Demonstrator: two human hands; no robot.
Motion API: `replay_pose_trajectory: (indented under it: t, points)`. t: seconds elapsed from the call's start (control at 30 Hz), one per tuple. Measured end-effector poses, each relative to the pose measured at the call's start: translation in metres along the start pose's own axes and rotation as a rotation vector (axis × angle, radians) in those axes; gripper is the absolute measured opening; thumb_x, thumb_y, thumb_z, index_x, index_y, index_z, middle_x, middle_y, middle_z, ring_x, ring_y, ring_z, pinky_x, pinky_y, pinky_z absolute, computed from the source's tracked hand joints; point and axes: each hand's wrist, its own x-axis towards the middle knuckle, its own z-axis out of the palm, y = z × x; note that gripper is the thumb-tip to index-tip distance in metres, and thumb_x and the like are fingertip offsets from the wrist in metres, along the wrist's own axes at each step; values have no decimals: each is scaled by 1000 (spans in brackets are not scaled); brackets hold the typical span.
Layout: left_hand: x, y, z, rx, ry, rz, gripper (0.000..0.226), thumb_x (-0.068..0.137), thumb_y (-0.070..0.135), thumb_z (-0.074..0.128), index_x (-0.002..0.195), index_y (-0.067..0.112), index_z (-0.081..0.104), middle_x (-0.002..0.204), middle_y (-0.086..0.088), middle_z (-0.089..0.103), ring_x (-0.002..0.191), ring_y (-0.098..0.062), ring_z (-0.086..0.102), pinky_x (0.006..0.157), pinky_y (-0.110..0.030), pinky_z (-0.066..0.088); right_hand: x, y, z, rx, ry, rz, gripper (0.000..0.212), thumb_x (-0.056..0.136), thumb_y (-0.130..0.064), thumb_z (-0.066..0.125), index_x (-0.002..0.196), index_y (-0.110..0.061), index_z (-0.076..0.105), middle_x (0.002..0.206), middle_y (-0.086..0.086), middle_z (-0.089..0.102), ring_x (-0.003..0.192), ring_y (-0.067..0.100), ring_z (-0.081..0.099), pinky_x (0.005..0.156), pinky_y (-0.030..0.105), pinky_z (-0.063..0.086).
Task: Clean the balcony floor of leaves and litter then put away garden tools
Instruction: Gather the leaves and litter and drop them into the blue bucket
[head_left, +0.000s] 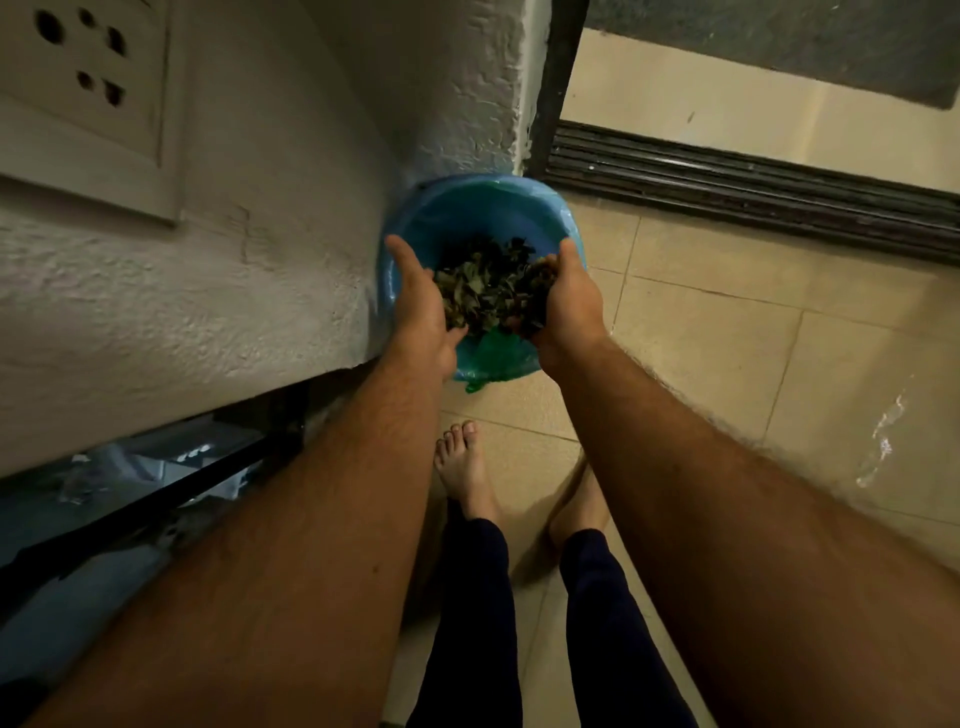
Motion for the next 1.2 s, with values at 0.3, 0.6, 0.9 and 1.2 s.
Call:
replay_pose_trajectory:
  t: [0.3,0.6,0.9,1.2]
  points:
    - [-36,10,1,212,-26,56,86,91,78,13,156,23,27,162,-3,28,147,-23,29,114,-45,28,-29,-12,-19,-31,-22,-60,70,101,-63,14,147,-19,42,112,-1,55,106,13,51,85,31,41]
    - [-169,52,33,587,-123,173,76,97,70,20,147,18,44,127,5,47,115,-12,42,104,-36,35,-155,-77,-58,-118,148,-170,75,97,-70,21,153,-21,34,154,10,39,135,24,43,96,44,44]
    - [-419,84,69,1188,-551,543,65,99,60,36,141,13,53,139,-4,57,133,-20,48,106,-26,31,-409,-166,-197,-171,429,-387,75,93,-72,32,148,-22,44,151,3,45,136,23,43,108,48,42]
    - [-550,-1,165,1720,-884,890,76,96,64,41,153,15,36,161,-5,31,150,-18,23,122,-34,19,-542,-116,-376,-449,725,-422,101,78,-91,26,149,-20,43,155,7,41,142,27,37,116,46,31]
